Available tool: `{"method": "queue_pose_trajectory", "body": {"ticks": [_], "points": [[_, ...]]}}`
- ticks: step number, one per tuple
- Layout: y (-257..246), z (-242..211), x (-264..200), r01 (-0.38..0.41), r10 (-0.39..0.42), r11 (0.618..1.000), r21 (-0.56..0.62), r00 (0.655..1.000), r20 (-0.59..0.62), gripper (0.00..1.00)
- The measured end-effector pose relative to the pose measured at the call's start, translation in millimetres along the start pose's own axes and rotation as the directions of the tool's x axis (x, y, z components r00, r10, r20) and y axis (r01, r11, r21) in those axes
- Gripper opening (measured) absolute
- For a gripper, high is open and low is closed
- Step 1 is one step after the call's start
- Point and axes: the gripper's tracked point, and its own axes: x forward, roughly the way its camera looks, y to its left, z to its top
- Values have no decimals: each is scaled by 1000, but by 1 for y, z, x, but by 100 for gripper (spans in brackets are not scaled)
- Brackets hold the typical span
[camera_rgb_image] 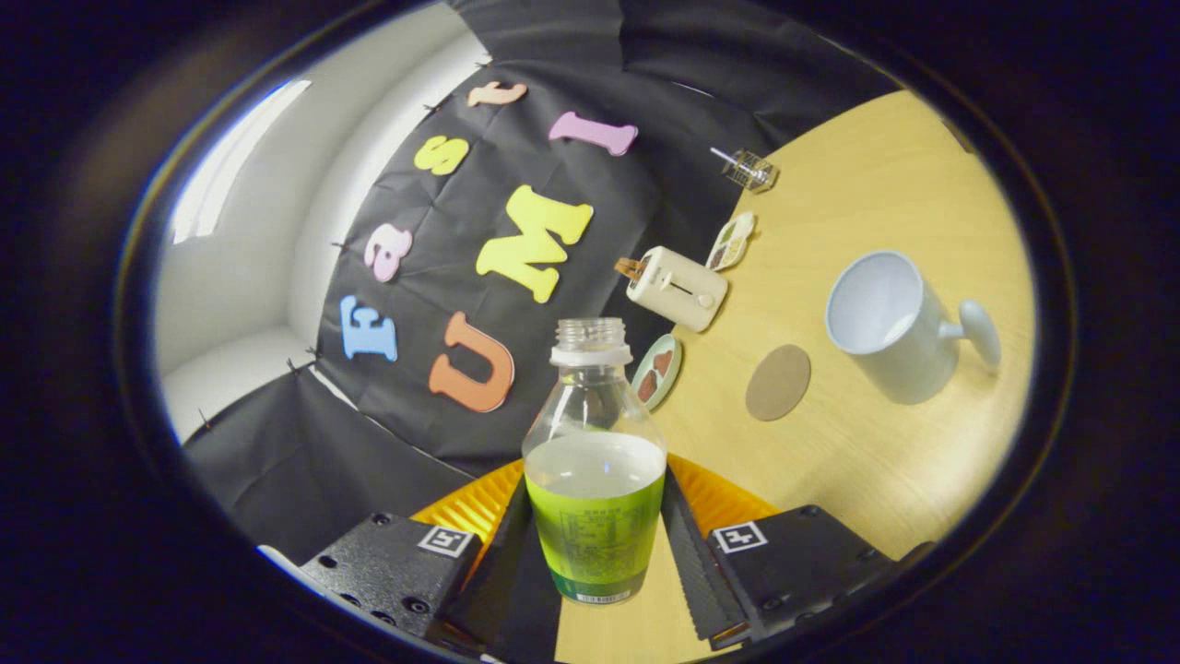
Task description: Take the bottle from table, then pour the juice into the cup, finally place the bottle on the coaster
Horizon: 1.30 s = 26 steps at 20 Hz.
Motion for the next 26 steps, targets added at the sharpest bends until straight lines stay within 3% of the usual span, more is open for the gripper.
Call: {"method": "queue_pose_trajectory", "body": {"ticks": [6,11,19,23,26], "points": [[7,14,13,-79,75,967,241,997,25,79],[15,31,9,-145,123,909,390,989,79,79],[12,52,0,-189,145,825,533,982,125,79],[11,61,-10,-231,169,742,630,973,158,79],[15,69,-9,-243,177,723,647,970,168,79]]}}
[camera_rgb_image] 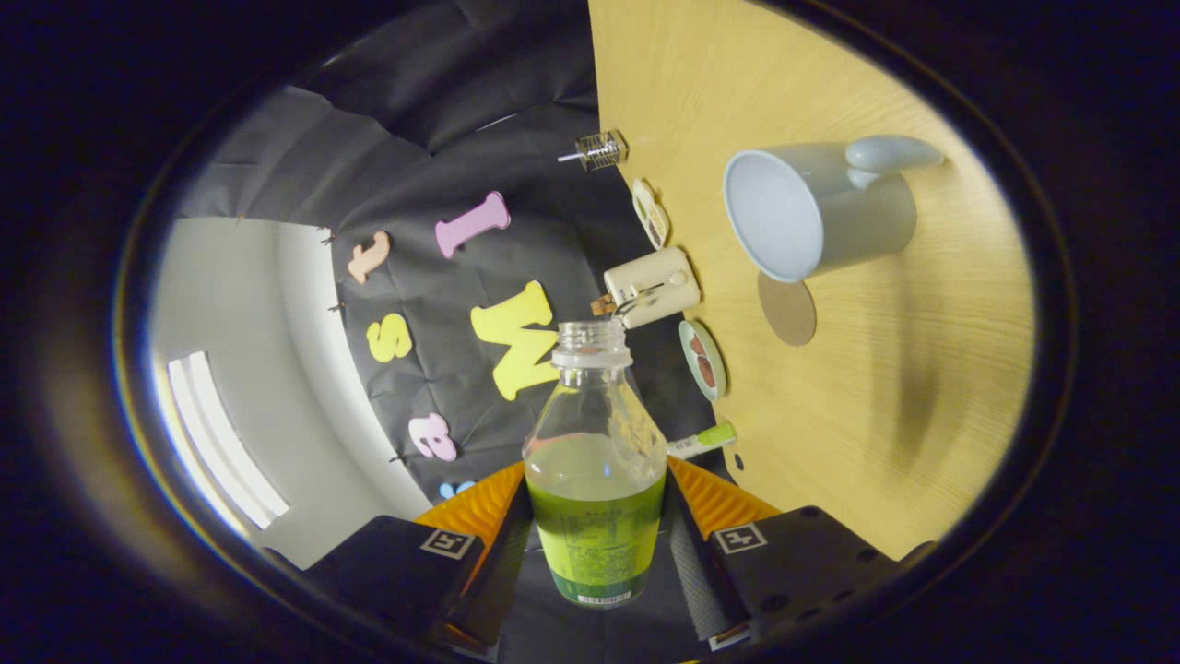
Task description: Take the bottle from table, then pour the juice into the cup, finally place the bottle on the coaster
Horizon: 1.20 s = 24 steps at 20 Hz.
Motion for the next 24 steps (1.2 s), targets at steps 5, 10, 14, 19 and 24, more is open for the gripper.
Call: {"method": "queue_pose_trajectory", "body": {"ticks": [5,10,14,19,24], "points": [[7,5,-3,-12,12,998,59,1000,-1,79],[9,5,0,-15,17,995,96,1000,-17,79],[10,2,1,-21,25,991,133,999,-26,79],[16,-5,5,-38,48,985,170,997,-54,79],[23,7,3,-72,80,974,214,996,-32,79]]}}
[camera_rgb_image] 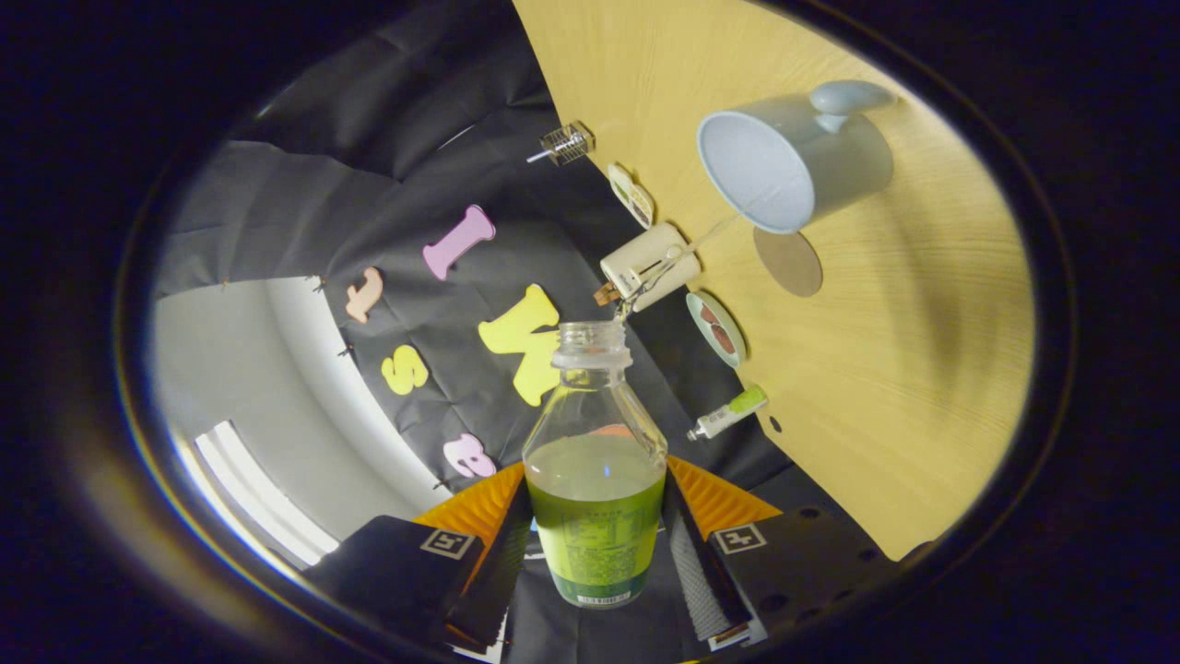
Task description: Take the bottle from table, then pour the juice into the cup, finally place the bottle on the coaster
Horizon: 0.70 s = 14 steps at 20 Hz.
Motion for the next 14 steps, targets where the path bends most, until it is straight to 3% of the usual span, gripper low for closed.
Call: {"method": "queue_pose_trajectory", "body": {"ticks": [14], "points": [[27,22,-6,-58,58,987,147,998,6,79]]}}
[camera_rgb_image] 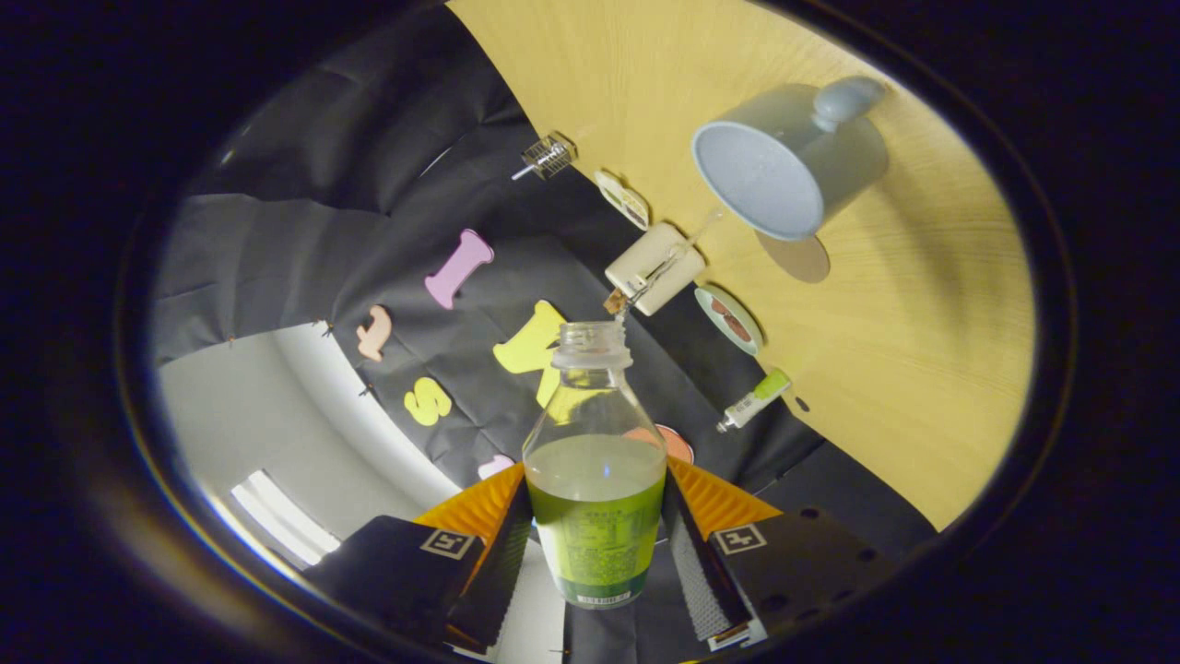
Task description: Take the bottle from table, then pour the juice into the cup, finally place the bottle on the coaster
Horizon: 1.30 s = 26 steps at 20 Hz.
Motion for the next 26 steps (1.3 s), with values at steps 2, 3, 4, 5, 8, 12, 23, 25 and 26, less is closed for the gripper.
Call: {"method": "queue_pose_trajectory", "body": {"ticks": [2,3,4,5,8,12,23,25,26], "points": [[6,2,-2,-14,14,1000,25,1000,3,79],[9,3,-2,-16,16,999,32,1000,10,79],[12,4,-2,-16,16,999,37,1000,13,79],[15,6,-1,-15,14,999,42,1000,16,79],[29,6,-4,-32,32,998,54,999,18,79],[39,8,-7,-33,32,998,60,999,17,79],[6,18,-11,42,-43,998,46,999,28,79],[1,13,-9,79,-78,997,-23,997,25,79],[-5,10,-8,113,-111,990,-84,993,27,79]]}}
